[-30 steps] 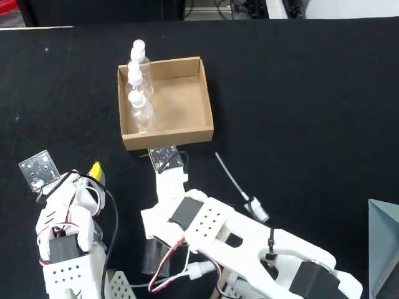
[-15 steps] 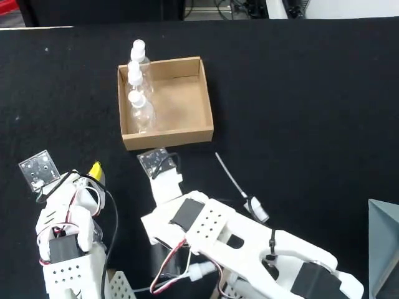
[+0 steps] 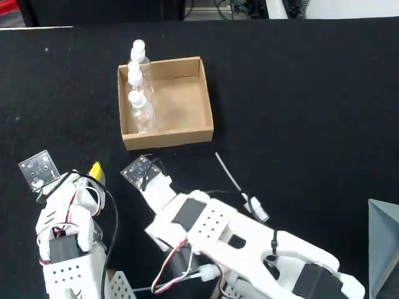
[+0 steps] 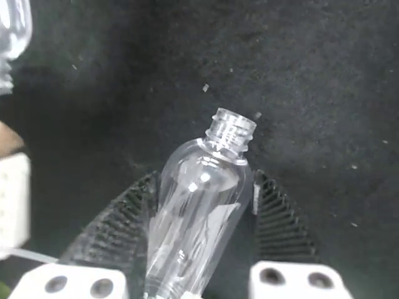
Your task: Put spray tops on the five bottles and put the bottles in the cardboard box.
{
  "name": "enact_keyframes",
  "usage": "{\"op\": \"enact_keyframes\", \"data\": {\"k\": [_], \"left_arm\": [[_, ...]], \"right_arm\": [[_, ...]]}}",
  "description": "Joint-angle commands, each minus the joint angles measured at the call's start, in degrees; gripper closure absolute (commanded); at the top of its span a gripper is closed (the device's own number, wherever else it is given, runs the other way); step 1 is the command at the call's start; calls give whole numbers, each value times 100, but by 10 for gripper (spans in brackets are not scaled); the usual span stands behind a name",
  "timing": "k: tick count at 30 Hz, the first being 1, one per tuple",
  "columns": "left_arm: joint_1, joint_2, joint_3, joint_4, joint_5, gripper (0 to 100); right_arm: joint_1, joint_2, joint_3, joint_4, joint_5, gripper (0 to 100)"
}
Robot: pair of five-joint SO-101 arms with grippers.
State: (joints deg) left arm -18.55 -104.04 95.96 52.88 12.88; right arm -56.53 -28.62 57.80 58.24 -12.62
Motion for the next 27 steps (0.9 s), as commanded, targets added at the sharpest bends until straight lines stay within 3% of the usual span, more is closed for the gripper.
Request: {"op": "enact_keyframes", "data": {"k": [1,12,18,22,27], "left_arm": [[-48,-79,145,-18,-35,791],[-48,-79,145,-18,-35,791],[-48,-88,145,-18,-35,791],[-48,-88,145,-18,-35,791],[-48,-88,145,-18,-35,791]], "right_arm": [[510,-127,-303,501,642,847],[1196,-127,-664,967,2303,846],[1196,-127,-673,958,2277,843],[1196,-127,-673,1011,2215,758],[1196,-127,-681,1002,1609,734]]}}
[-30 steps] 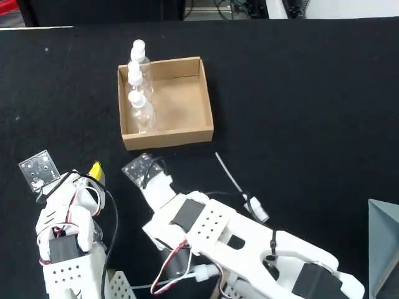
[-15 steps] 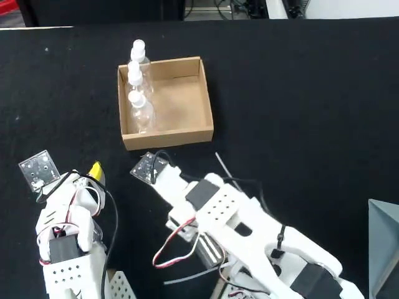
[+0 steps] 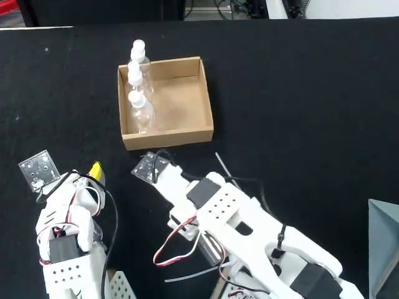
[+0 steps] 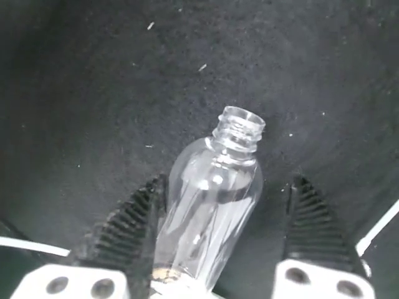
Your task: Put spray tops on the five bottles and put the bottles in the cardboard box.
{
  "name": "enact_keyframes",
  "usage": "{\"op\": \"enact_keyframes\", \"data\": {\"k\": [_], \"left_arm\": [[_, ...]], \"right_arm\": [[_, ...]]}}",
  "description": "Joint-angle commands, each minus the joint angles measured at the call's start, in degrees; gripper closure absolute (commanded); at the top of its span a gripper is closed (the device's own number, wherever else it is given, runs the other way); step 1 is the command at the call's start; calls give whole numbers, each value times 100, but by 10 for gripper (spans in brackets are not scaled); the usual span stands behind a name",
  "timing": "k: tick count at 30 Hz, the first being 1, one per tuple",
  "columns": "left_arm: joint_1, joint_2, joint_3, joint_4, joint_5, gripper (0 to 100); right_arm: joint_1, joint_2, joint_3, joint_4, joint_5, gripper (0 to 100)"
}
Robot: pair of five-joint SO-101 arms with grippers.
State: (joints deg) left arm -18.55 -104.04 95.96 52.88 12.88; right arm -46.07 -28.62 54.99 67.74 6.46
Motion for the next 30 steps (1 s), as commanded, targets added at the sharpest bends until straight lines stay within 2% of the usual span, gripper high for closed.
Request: {"op": "enact_keyframes", "data": {"k": [1,10,20,30], "left_arm": [[-48,-88,145,-18,-35,791],[-48,-88,145,-18,-35,791],[-48,-88,145,-18,-35,791],[-48,-88,145,-18,-35,791]], "right_arm": [[149,-127,-400,53,-387,734],[149,-127,-400,26,-1389,730],[123,-119,-338,53,-2022,729],[123,-119,-57,-158,-2136,729]]}}
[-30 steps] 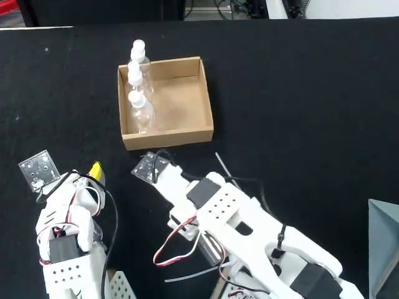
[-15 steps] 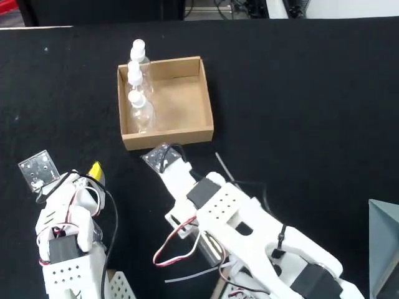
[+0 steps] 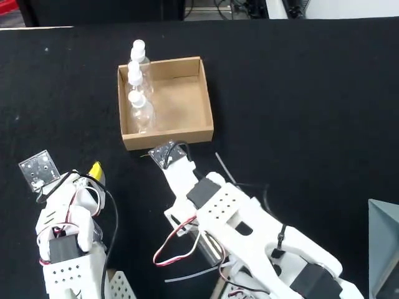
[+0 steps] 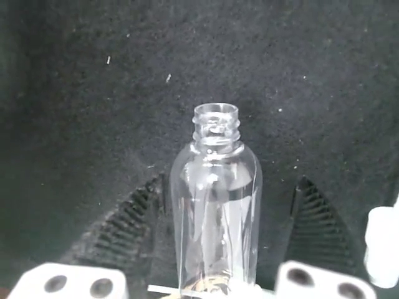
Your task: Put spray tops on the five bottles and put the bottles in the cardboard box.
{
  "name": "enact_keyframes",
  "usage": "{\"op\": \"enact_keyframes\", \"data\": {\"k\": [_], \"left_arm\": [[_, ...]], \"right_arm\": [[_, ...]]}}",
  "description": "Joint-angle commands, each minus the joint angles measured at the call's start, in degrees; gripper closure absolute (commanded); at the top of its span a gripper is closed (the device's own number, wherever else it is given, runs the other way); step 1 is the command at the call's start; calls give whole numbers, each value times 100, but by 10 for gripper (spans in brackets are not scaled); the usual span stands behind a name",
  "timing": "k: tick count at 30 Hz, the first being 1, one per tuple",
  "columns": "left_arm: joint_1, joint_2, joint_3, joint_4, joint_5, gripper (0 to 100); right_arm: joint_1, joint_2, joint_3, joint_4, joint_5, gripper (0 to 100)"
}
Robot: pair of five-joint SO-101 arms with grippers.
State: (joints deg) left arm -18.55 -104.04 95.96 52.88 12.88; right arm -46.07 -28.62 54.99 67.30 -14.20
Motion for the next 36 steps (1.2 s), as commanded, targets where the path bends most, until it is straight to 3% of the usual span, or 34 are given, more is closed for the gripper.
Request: {"op": "enact_keyframes", "data": {"k": [1,12,22,29,36], "left_arm": [[-48,-88,145,-18,-35,791],[-48,-88,145,-18,-35,791],[-48,-88,145,-9,-35,791],[-48,-88,145,-9,-35,791],[-48,-88,145,-18,-35,791]], "right_arm": [[123,-119,-57,-114,-70,729],[149,848,-426,-62,-70,729],[149,549,-462,97,-70,734],[149,163,-470,176,-44,862],[149,110,-488,185,-9,868]]}}
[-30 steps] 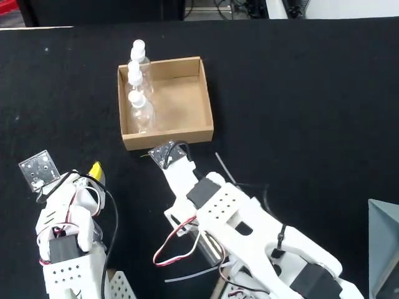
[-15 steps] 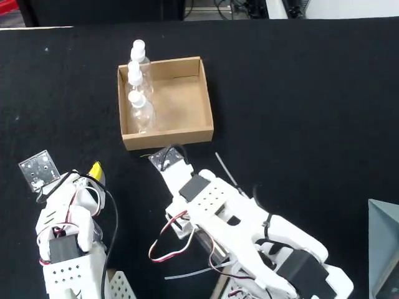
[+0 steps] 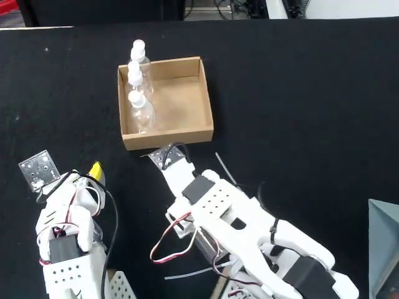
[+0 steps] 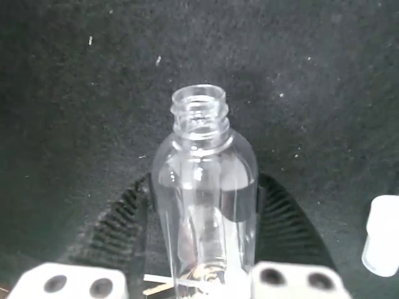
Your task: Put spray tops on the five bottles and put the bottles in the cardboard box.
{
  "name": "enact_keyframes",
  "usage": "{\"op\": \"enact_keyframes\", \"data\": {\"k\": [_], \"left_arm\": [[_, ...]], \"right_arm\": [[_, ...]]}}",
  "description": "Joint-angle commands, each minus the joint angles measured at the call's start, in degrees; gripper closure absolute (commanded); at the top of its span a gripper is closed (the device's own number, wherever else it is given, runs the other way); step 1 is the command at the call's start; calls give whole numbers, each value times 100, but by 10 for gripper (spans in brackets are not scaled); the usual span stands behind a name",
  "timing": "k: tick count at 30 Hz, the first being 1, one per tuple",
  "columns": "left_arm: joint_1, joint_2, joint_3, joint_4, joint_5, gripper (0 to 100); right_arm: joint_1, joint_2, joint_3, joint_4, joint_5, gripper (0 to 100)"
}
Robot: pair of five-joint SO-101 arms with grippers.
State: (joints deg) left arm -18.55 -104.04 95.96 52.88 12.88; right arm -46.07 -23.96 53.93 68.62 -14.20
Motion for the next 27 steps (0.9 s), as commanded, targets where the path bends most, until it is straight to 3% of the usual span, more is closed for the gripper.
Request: {"op": "enact_keyframes", "data": {"k": [1,6,13,27], "left_arm": [[-48,-88,145,-18,-35,791],[-48,-88,145,-9,-35,791],[-57,-88,145,-18,-35,791],[-40,-79,145,-26,-35,791]], "right_arm": [[149,-356,-391,44,-9,868],[158,-356,-787,255,0,868],[352,-356,-1481,492,809,868],[598,-426,-1859,484,1459,868]]}}
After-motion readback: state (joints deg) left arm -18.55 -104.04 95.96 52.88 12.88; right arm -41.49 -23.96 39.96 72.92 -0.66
